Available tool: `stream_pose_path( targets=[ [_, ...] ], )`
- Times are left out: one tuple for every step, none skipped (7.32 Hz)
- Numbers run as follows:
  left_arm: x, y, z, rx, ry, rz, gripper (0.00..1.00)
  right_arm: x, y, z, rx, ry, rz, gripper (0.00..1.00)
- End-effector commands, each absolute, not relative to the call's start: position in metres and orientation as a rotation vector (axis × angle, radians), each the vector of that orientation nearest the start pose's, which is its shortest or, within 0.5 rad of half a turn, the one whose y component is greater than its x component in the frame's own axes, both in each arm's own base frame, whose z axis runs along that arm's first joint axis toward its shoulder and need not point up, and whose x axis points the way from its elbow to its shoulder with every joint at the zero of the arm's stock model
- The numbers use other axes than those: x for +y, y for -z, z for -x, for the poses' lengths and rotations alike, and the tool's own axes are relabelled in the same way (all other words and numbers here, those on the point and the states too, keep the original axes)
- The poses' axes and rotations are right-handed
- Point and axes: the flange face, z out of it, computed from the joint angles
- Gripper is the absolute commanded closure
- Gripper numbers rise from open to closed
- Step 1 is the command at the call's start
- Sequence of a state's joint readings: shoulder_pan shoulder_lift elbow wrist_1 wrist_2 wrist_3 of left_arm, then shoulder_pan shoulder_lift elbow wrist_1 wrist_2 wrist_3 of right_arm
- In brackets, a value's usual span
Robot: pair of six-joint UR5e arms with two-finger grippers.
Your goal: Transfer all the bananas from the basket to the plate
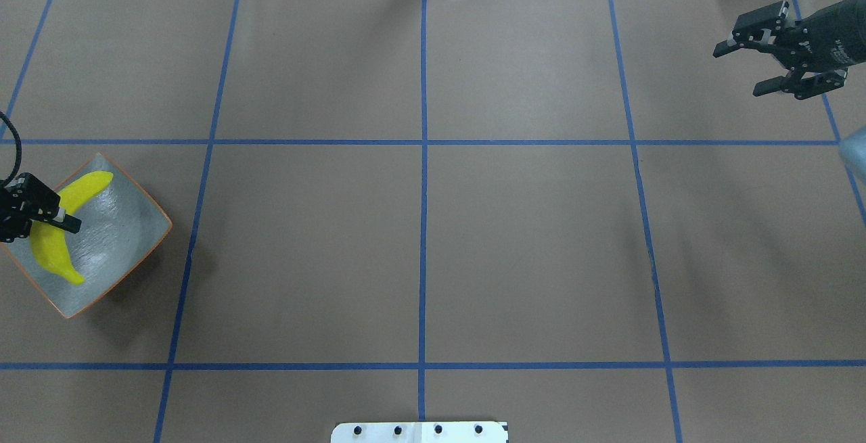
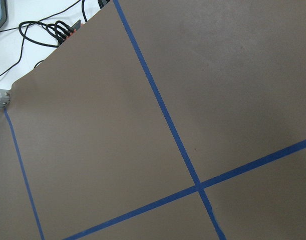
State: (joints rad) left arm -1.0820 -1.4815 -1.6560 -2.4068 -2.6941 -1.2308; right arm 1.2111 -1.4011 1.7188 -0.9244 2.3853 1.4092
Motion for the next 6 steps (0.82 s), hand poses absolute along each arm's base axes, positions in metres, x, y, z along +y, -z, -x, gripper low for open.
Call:
stream_pose_path(
  targets=[
    [-0.423,-0.546,-0.176,1.233,0.174,0.311,0.87,-0.541,-0.417,0.139,-1.183,-0.536,0.005,0.0],
    [-0.424,-0.554,-0.178,1.226,0.171,0.315,0.58,-0.541,-0.418,0.14,-1.181,-0.536,0.006,0.0],
    [-0.421,-0.561,-0.175,1.224,0.143,0.296,0.48,-0.541,-0.418,0.14,-1.181,-0.536,0.006,0.0],
    [-0.42,-0.57,-0.174,1.219,0.123,0.283,0.35,-0.541,-0.418,0.14,-1.181,-0.536,0.006,0.0],
    [-0.422,-0.569,-0.175,1.22,0.12,0.278,0.14,-0.541,-0.417,0.139,-1.183,-0.536,0.005,0.0],
    [-0.423,-0.567,-0.175,1.222,0.118,0.276,0.12,-0.541,-0.416,0.139,-1.186,-0.534,0.004,0.0]
  ],
)
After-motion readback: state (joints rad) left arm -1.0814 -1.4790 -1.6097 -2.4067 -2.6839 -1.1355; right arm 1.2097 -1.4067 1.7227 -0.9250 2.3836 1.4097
